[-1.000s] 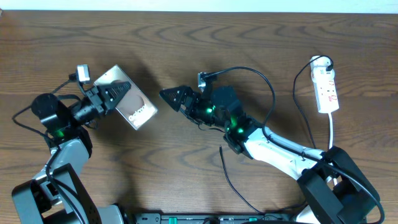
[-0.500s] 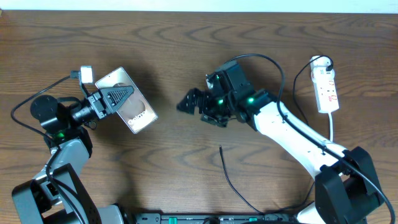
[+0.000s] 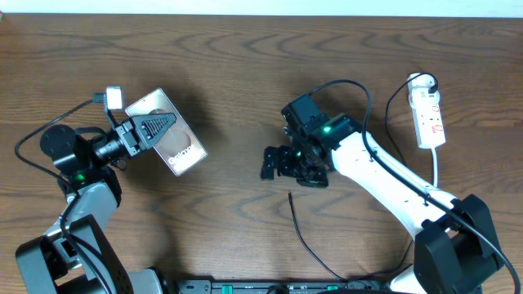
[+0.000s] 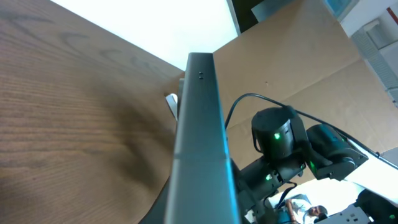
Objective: Plug charger to phone and switch on socket
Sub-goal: 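Lower the right gripper and grasp the black cable plug on the table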
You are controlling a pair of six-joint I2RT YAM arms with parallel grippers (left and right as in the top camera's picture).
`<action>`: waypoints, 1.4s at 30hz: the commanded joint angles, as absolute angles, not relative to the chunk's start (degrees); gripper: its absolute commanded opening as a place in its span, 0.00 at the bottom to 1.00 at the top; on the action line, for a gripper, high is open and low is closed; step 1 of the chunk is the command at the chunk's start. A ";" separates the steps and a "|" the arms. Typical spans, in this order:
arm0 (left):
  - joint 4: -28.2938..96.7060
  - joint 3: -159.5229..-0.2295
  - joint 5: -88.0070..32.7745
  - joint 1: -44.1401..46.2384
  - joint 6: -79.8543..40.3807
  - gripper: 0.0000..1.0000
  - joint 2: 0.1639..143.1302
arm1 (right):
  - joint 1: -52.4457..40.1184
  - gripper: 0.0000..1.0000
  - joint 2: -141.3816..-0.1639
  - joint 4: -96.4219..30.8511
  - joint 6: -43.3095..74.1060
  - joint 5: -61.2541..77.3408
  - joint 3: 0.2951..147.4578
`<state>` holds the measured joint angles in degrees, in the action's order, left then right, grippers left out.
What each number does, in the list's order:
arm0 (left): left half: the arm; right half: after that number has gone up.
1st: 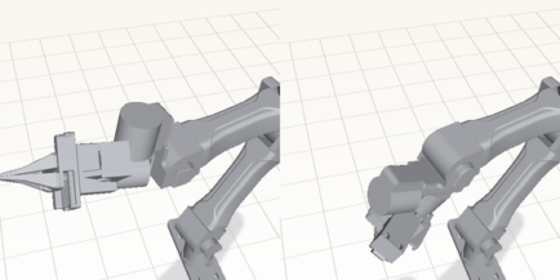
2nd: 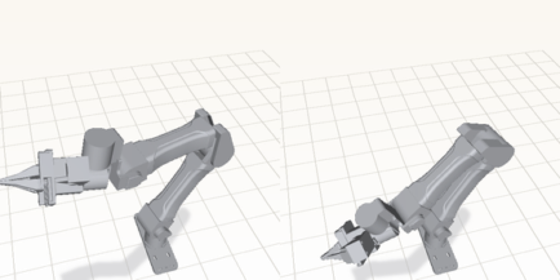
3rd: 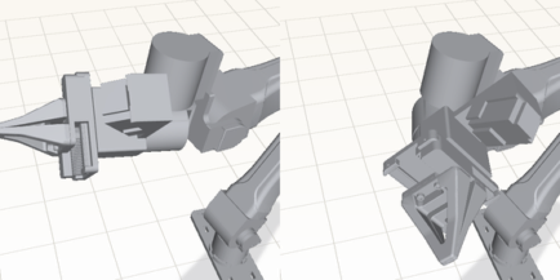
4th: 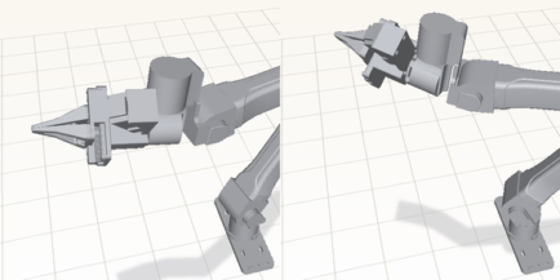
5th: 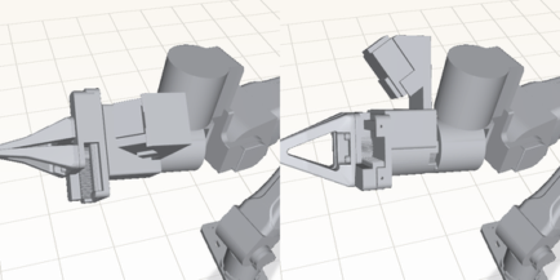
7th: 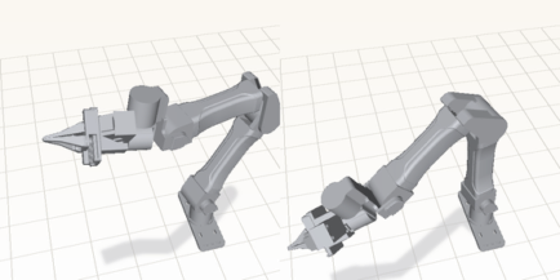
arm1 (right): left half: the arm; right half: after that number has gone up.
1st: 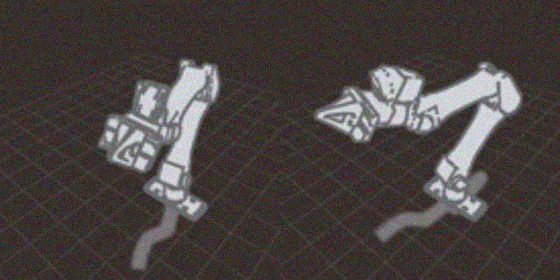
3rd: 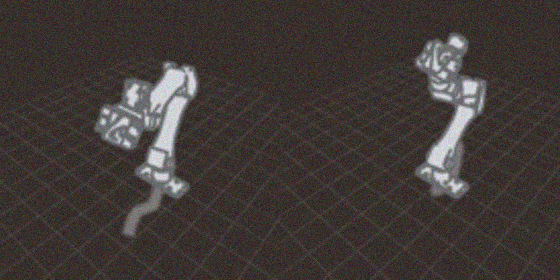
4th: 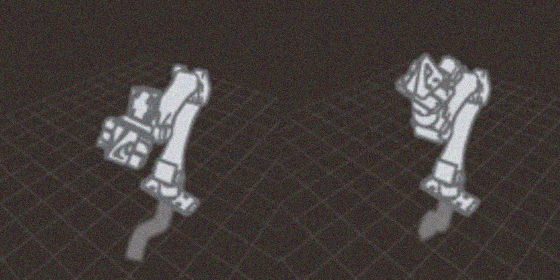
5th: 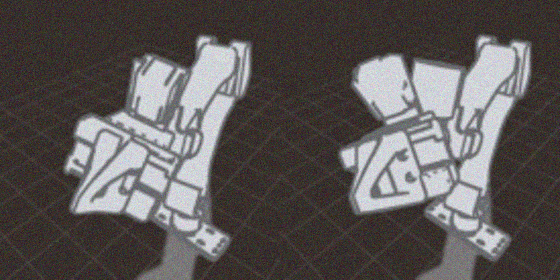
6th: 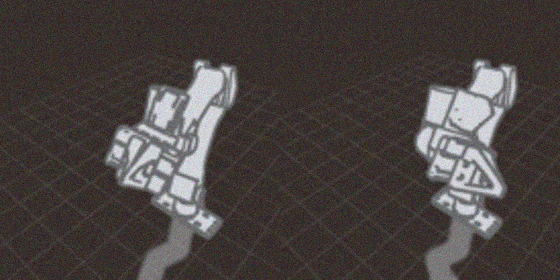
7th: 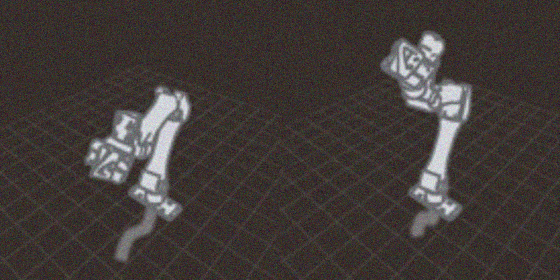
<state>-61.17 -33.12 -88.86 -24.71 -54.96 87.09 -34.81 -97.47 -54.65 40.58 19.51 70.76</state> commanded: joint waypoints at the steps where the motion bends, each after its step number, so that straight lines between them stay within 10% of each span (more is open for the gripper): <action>1: -60.86 -33.98 -90.13 -24.95 -53.60 0.07 86.46 | -36.01 0.99 -97.95 -57.78 44.01 12.40 71.07; 36: -60.53 -33.98 -90.13 -24.95 -53.60 0.08 86.46 | -40.16 0.89 -114.74 -57.74 42.57 13.65 71.05; 42: -60.51 -33.98 -90.13 -24.95 -53.60 0.07 86.46 | -40.05 0.63 -114.78 -56.95 42.59 13.61 71.05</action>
